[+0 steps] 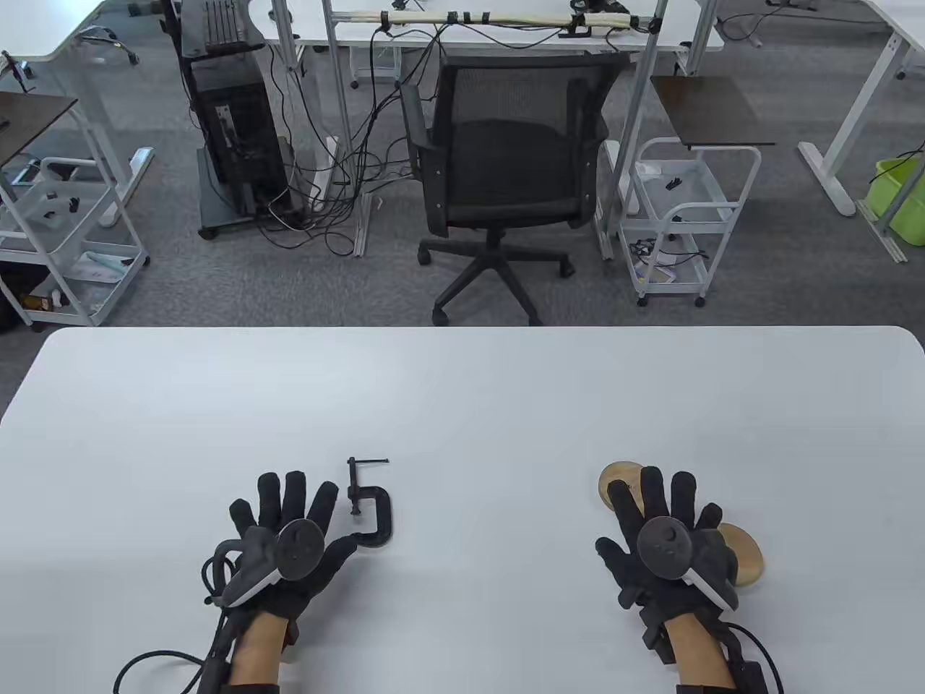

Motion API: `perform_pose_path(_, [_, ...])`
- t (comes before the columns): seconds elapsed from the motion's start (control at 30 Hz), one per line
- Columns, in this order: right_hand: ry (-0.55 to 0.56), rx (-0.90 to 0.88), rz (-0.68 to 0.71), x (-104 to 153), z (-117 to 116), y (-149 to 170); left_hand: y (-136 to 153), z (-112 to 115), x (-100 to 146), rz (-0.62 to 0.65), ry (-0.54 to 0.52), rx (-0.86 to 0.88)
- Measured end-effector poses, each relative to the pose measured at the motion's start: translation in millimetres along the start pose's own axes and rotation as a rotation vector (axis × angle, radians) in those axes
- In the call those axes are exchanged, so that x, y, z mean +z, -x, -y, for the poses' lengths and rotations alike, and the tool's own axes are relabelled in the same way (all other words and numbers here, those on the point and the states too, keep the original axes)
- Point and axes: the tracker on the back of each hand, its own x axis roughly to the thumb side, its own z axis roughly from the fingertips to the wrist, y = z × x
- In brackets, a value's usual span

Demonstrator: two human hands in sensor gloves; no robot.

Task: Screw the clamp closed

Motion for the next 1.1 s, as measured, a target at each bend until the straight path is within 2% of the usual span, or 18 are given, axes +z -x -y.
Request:
perform_pose_path(0.4, [0.014, -0.049, 0.005, 4, 6, -2, -2, -2, 1, 0.006, 0.013, 0.017])
perform_pose_path(0.63, [0.057, -0.105, 0.009, 12, 30, 3, -9, -3, 0, 0.027, 0.021, 0.031])
perform_pose_path(0.77, [0.052, -0.156, -0.015, 10, 45, 4, -16, -8, 1, 0.058, -0.009, 0.023])
perform_pose_path(0.83, [-0.003, -0.168, -0.029, 6, 51, 4, -16, -14, 3, 0.074, -0.121, -0.010])
perform_pose_path(0.87, [-0.009, -0.159, -0.034, 5, 53, 4, -15, -17, 3, 0.079, -0.138, -0.021])
perform_pose_path(1.1, [-0.039, -0.103, -0.093, -3, 73, 19, -9, -25, 7, 0.060, -0.151, 0.020])
